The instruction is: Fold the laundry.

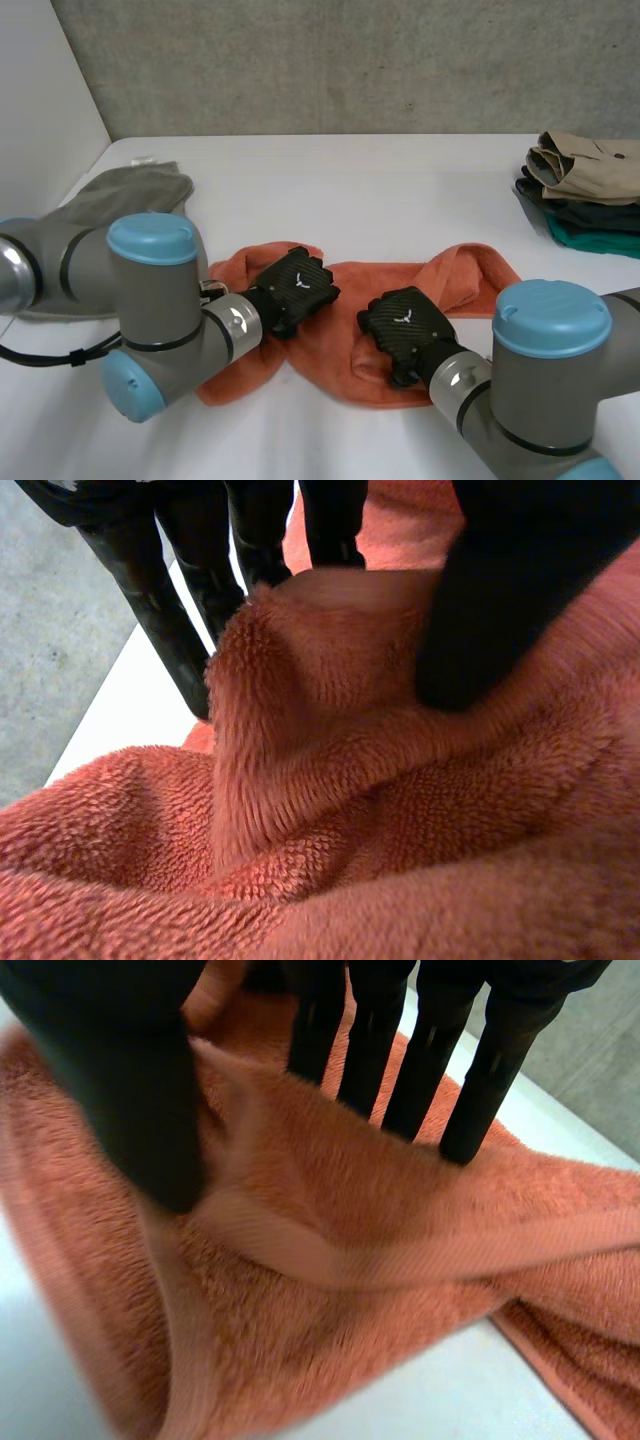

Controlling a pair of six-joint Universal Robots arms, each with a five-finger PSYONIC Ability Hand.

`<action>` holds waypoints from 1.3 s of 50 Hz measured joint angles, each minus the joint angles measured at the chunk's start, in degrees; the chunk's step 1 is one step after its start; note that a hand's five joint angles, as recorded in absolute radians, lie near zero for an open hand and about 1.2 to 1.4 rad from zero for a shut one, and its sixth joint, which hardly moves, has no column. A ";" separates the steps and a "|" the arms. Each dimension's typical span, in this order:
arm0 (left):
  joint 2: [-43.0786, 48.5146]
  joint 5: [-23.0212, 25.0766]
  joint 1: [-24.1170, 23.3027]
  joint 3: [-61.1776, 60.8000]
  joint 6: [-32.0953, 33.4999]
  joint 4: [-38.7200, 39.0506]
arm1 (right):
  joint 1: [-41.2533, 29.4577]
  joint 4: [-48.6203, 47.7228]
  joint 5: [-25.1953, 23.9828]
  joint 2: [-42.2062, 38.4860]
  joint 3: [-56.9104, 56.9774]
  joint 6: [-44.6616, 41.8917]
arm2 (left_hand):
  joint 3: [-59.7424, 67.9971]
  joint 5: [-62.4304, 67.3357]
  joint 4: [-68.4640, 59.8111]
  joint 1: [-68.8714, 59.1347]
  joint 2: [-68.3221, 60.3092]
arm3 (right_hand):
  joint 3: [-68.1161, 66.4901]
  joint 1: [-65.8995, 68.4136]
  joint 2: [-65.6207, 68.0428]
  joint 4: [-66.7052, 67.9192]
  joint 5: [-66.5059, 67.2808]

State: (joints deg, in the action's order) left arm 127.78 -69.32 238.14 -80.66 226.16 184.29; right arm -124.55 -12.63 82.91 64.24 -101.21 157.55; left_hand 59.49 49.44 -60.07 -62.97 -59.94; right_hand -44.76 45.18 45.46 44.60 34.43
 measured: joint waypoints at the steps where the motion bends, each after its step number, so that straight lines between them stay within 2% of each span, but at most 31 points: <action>1: 0.17 -0.27 -0.08 0.22 -0.07 0.01 | -0.02 -0.22 0.13 -0.27 0.26 -0.06 | 2.43 2.58 -2.57 -2.13 -2.60 | -7.84 8.08 8.27 7.97 7.94; 2: 0.51 -1.03 -0.28 0.81 -0.27 0.09 | 0.04 -0.58 0.51 -0.74 0.85 -0.17 | 6.17 5.85 -6.42 -3.14 -6.63 | -17.10 16.95 17.56 16.72 16.86; 4: 0.70 -2.33 -0.48 1.63 -0.65 0.20 | 0.28 -0.98 1.35 -1.03 1.79 -0.32 | 7.81 6.25 -8.05 -3.14 -8.11 | -21.94 18.35 21.37 22.32 21.26; 8: -0.53 -5.20 -0.54 2.82 -1.92 0.55 | 0.93 -1.11 3.49 0.53 3.13 -0.61 | 8.01 6.25 -8.19 -3.14 -8.37 | -22.64 18.35 21.35 23.63 21.47; 12: -4.98 -7.93 -0.13 3.10 -4.92 1.17 | 1.66 0.46 5.39 5.35 4.56 -1.57 | 8.42 6.25 -8.43 -3.14 -8.37 | -22.64 18.35 21.35 23.66 21.47; 15: -9.27 -9.50 0.58 2.62 -8.02 1.40 | 3.10 3.96 6.15 9.43 6.09 -3.27 | 8.50 6.25 -8.43 -3.14 -8.37 | -22.64 18.35 21.35 23.67 21.47; 24: -23.08 -12.33 5.75 -3.48 -17.90 -0.04 | 13.44 23.58 6.07 18.03 13.93 -12.21 | 8.50 6.25 -8.44 -3.14 -8.45 | -22.65 18.35 21.35 23.71 21.47; 28: -24.91 -12.34 7.06 -5.83 -19.61 -0.99 | 15.73 29.11 5.89 18.75 16.28 -16.19 | 8.51 6.25 -8.45 -3.14 -8.46 | -23.01 18.35 21.35 23.71 21.47; 33: -20.69 -12.26 7.59 -4.64 -19.79 -1.05 | 16.35 31.34 6.40 13.27 20.09 -20.28 | 8.56 6.25 -8.46 -3.14 -8.46 | -23.15 18.35 21.35 23.71 21.48; 37: -12.23 -12.90 7.68 4.82 -19.49 0.27 | 15.81 28.89 8.12 5.18 27.53 -21.03 | 8.80 6.25 -8.55 -3.14 -8.52 | -23.15 18.35 21.35 23.84 21.48; 41: -5.73 -14.00 8.29 18.45 -19.32 2.87 | 15.28 21.75 10.74 -1.38 38.40 -19.64 | 8.81 6.25 -8.68 -3.14 -8.53 | -23.15 18.35 21.35 23.95 21.47; 46: -2.84 -15.40 9.86 33.32 -19.44 13.17 | 15.10 1.56 12.74 -3.14 48.85 -14.86 | 8.84 6.25 -8.72 -3.14 -8.59 | -23.18 19.89 21.73 23.96 23.34; 49: -3.22 -16.08 10.25 36.27 -19.50 19.92 | 15.11 -6.85 12.75 -2.30 49.87 -13.35 | 8.84 6.25 -8.72 -3.14 -8.59 | -23.17 20.25 21.90 23.96 23.91; 50: -3.63 -16.37 10.30 36.67 -19.52 22.52 | 15.11 -12.90 12.45 -1.37 49.73 -12.43 | 8.84 6.25 -8.72 -3.14 -8.59 | -23.17 20.30 21.90 23.96 24.23; 52: -4.73 -16.82 10.21 35.49 -19.52 25.29 | 15.11 -17.50 11.62 -0.40 48.64 -11.80 | 8.84 6.25 -8.72 -3.14 -8.59 | -23.17 20.30 21.90 23.96 24.27; 56: -7.66 -17.53 9.66 29.24 -19.57 25.82 | 15.12 -20.11 9.55 0.74 45.37 -11.38 | 8.84 6.25 -8.72 -3.14 -8.60 | -23.18 20.44 21.90 23.96 24.27; 65: -14.85 -21.62 6.80 4.47 -19.82 18.28 | 16.12 -9.18 6.91 0.20 34.34 -11.49 | 8.84 6.25 -8.72 -3.14 -8.60 | -23.18 20.44 21.90 23.96 24.28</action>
State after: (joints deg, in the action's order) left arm 112.93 -90.94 244.95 -76.19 206.35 202.57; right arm -108.43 -21.81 89.82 64.44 -66.87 146.06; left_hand 68.34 55.69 -68.79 -66.11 -68.53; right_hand -67.94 65.63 67.36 68.56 58.71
